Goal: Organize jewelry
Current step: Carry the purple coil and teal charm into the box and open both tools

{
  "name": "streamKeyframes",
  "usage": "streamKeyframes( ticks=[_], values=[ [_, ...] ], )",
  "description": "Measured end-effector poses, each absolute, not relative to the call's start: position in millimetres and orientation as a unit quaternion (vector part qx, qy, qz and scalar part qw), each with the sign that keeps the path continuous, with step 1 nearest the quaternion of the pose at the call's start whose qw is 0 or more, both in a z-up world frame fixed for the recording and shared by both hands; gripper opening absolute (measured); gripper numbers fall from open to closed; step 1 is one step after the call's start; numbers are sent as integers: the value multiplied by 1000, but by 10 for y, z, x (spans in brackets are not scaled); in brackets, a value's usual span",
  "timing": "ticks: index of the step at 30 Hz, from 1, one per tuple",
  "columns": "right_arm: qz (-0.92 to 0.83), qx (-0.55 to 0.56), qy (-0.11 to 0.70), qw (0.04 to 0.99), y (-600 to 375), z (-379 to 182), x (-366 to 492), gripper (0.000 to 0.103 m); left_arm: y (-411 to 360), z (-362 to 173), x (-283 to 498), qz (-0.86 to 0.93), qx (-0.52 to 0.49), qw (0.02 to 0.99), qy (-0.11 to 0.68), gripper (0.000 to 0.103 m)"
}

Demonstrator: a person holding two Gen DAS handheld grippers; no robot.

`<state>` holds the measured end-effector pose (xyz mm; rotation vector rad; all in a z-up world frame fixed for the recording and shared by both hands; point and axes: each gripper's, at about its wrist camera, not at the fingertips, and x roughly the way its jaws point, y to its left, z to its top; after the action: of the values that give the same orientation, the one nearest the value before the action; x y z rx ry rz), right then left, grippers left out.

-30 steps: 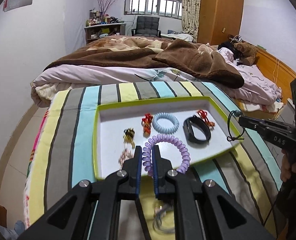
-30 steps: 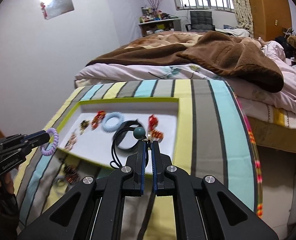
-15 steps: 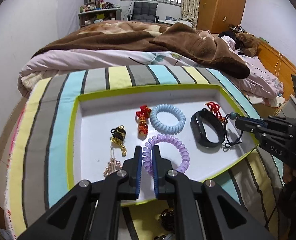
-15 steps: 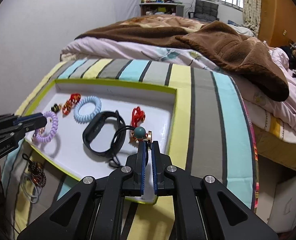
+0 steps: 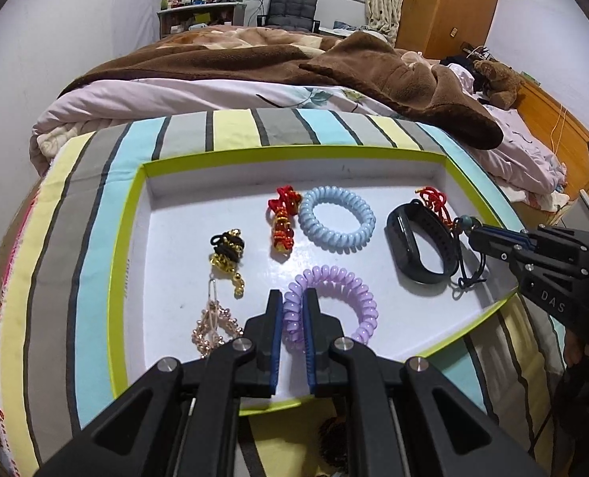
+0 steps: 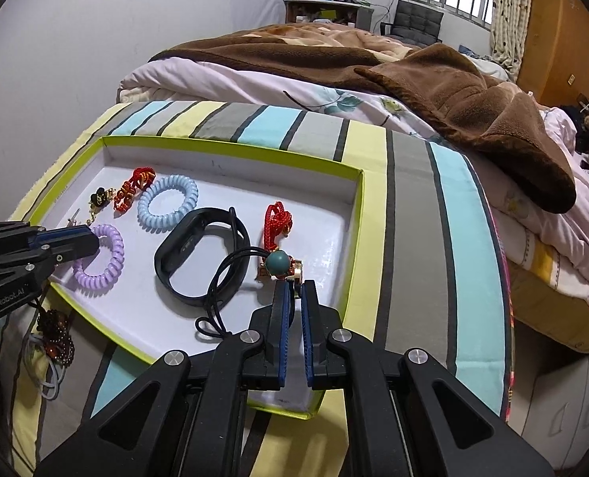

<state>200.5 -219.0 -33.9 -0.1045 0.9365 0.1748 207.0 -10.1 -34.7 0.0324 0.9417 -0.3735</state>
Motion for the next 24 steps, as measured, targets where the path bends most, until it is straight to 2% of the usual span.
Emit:
streamKeyframes(
  ticks=[12, 14, 16, 24],
  values=[
    [84, -46, 440, 893, -2188, -303, 1969, 13, -101, -334, 2025, -173, 14, 877, 449, 12],
    [83, -43, 439, 894, -2187, -292, 1968, 13, -94, -322, 2009, -172, 13, 878, 447, 14],
    [83, -38, 437, 895, -2192, -279, 1959, 15, -90, -298, 1982, -174, 13, 879, 444, 23],
    [88, -22, 429, 899, -2205, -219, 1897, 15, -78, -171, 1848, -174, 14, 886, 429, 26]
  ],
)
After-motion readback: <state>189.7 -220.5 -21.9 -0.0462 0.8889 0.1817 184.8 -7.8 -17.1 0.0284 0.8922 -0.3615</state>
